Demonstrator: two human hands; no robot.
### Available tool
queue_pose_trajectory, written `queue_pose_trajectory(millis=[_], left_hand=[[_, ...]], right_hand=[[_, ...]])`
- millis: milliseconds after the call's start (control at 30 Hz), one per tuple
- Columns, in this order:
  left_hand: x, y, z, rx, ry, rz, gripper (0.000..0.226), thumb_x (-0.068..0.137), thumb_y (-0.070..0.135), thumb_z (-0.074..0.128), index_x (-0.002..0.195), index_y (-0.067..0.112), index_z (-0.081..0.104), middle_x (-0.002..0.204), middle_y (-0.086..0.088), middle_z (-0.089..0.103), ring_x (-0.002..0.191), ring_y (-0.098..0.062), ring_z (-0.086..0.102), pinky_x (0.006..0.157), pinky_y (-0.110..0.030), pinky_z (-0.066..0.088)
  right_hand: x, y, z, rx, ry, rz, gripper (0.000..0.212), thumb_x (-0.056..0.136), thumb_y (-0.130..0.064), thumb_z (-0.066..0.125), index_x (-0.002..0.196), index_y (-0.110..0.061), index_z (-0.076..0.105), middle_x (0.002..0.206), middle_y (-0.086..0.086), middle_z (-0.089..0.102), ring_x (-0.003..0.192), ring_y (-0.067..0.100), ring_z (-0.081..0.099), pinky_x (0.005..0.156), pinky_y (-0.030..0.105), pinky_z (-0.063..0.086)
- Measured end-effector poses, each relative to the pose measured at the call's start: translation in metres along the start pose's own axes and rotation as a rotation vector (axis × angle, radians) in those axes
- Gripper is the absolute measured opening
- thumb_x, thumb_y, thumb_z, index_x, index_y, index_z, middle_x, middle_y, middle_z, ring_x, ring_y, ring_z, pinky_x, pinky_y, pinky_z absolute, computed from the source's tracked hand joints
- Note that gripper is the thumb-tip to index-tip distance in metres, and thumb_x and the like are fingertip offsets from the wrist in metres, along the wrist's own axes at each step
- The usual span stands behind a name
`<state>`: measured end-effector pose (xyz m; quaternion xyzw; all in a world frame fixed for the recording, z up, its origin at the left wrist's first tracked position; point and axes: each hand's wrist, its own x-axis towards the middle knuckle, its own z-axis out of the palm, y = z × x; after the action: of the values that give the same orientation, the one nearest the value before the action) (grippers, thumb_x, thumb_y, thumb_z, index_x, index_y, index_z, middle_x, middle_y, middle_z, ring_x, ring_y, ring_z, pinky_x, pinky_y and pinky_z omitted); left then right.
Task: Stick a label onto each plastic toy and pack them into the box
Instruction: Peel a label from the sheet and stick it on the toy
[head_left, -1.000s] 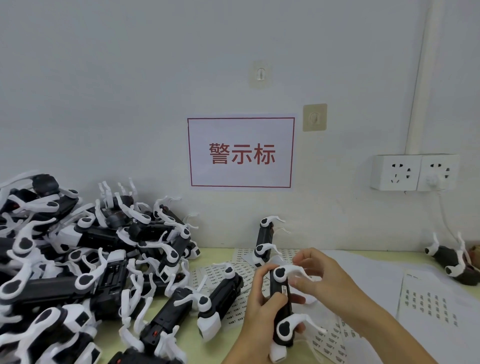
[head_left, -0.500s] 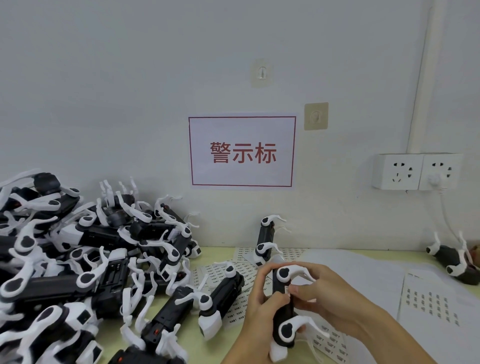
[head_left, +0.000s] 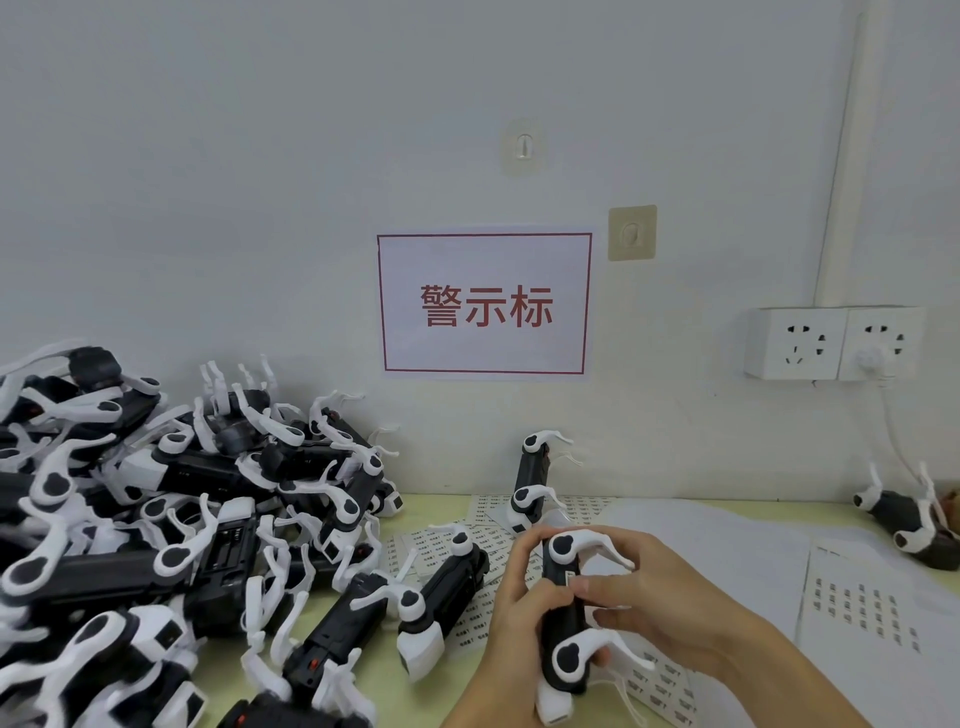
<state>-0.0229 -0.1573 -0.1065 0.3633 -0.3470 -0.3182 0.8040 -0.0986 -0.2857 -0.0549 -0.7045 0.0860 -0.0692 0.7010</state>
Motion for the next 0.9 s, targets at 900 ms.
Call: queue_pose_trajectory(millis=[900], left_hand=[[-0.0008,-0.0011,0.0015,0.064,0.071,0.006,0.046,0.074,-0.003,0.063,0.116,0.013,0.057,0.095,-0.026,0.069,0.080,-0.036,0.069,0.062,-0.036,0.057]], right_hand=[[-0.0017,-0.0033,0.0011,-0.081,-0.013,-0.031,0.014,0.095,-0.012,0.064,0.102,-0.014,0.075,0.084,0.001,0.069,0.074,0.014,0.066,0.073,0.026,0.052]])
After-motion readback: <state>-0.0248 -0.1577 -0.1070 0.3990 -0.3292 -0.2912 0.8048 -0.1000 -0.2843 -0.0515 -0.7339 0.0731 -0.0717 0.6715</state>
